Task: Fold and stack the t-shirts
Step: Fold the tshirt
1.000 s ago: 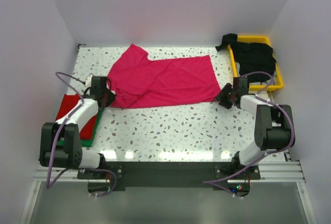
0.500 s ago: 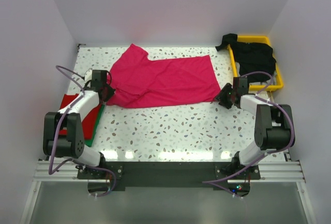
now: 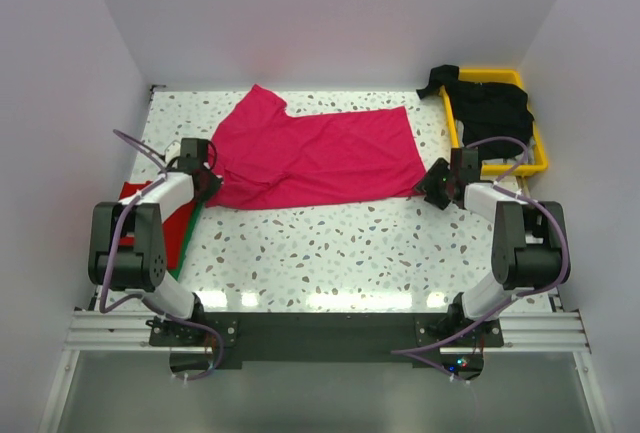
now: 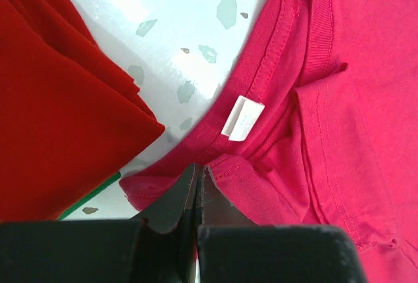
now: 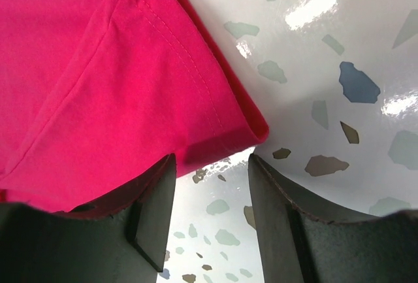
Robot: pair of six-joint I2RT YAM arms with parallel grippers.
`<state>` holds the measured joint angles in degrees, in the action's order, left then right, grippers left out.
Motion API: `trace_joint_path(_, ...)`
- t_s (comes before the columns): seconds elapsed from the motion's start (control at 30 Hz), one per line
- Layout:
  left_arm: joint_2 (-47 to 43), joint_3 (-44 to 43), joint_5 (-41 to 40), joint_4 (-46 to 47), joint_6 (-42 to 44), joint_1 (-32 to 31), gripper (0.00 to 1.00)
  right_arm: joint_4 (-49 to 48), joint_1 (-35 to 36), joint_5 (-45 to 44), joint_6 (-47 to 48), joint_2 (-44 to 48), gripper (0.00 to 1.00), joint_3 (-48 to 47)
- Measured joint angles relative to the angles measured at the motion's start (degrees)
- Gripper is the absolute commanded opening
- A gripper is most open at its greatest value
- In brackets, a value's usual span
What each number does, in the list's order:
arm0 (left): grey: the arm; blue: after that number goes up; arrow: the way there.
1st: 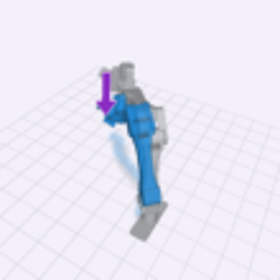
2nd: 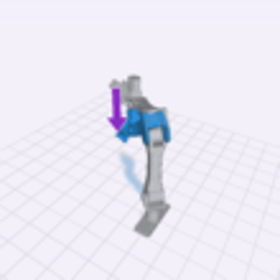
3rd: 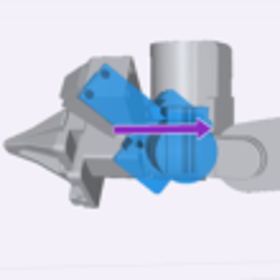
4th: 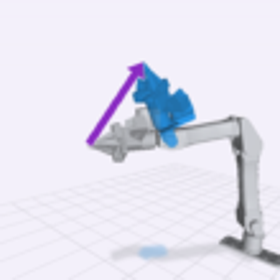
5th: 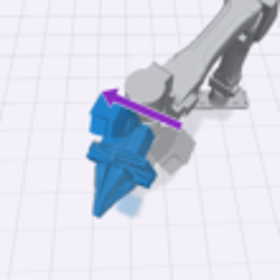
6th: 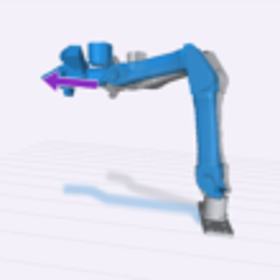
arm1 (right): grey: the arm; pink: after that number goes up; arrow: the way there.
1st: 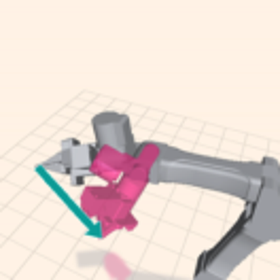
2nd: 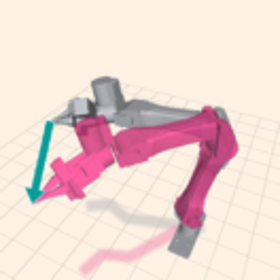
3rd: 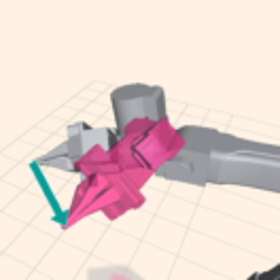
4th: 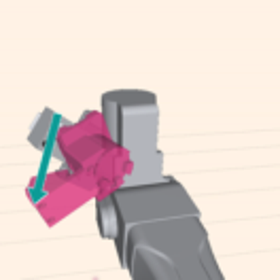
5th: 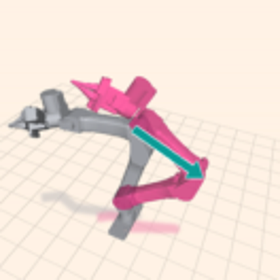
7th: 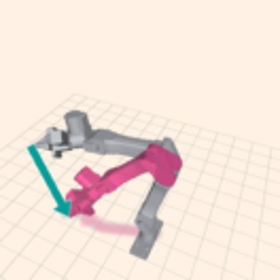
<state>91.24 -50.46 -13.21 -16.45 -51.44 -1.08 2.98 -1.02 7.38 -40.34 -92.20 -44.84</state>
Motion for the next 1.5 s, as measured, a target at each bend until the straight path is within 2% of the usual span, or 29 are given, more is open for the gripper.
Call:
trace_joint_path(0.17, 0.1, 0.0, -0.2, 0.0, 0.0, 0.0, 0.00, -0.6, 0.0, -2.0, 0.0, -0.1, 0.51, -0.1)
trace_joint_path(0.27, 0.2, 0.0, -0.6, -0.4, 0.0, 0.0, 0.00, -1.0, 0.0, -3.3, 0.0, -0.8, 0.45, -0.6)
trace_joint_path(0.3, 0.2, 0.0, -0.8, -0.6, 0.0, 0.0, 0.00, -1.0, 0.0, -3.5, 0.0, -1.1, 0.36, -0.9)
trace_joint_path(0.4, 0.7, 0.0, -1.4, -1.0, 0.0, 0.0, 0.00, -1.4, 0.0, -4.4, 0.1, -2.5, 0.20, -1.7)
trace_joint_path(0.6, 1.1, -0.2, -2.7, -2.7, -0.3, 0.1, 0.00, -0.6, 0.0, -5.2, 0.3, -3.0, 0.06, -2.1)
trace_joint_path(0.73, 1.0, -1.0, -4.4, -5.1, -0.4, 0.1, 0.00, 1.5, -0.1, -5.5, 0.6, -1.7, 0.04, -2.1)
trace_joint_path(1.03, -1.0, -1.1, -6.2, -9.2, -0.4, 0.1, 0.00, 6.3, -2.0, -4.8, 1.3, 7.8, 0.03, 0.1)
trace_joint_path(1.5, -11.8, 5.6, -6.1, -12.0, -0.4, 0.0, 0.00, 15.6, -10.1, 1.0, 2.9, 21.9, 0.07, 10.3)
